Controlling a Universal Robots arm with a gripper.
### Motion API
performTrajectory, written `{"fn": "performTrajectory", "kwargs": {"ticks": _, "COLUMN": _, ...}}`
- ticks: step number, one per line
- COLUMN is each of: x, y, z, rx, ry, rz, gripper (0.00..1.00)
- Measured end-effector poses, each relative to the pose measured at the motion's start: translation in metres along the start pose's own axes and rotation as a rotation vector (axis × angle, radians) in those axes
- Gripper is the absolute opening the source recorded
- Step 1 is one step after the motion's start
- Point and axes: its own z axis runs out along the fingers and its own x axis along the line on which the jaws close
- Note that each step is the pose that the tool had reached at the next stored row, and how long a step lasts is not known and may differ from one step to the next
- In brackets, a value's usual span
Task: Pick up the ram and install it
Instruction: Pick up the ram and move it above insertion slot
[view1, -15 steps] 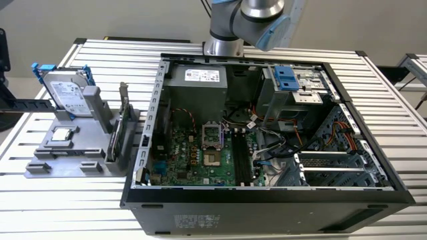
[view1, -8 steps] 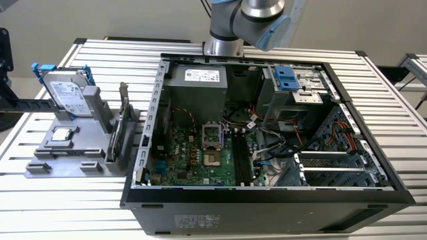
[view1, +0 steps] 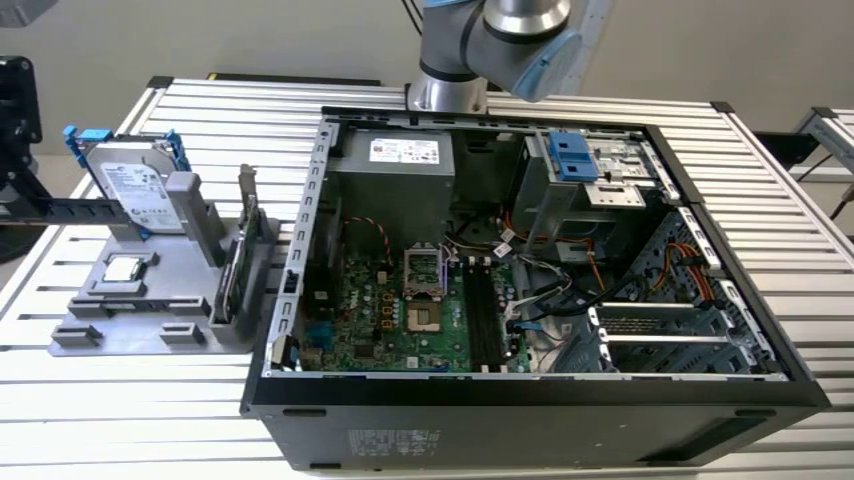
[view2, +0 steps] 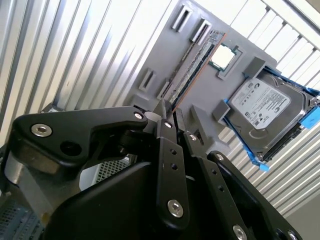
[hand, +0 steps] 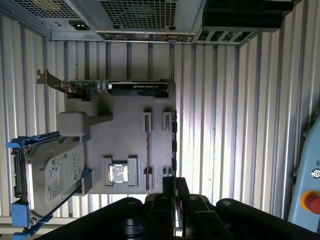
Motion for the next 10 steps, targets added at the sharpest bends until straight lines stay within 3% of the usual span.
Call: {"fn": "performTrajectory", "kwargs": {"ticks": 10, "x": 0.0001, "y": 0.0160, "z": -0.0002, "rx": 0.0000, "ry": -0.0001, "rz": 0.000, "gripper": 0.00}}
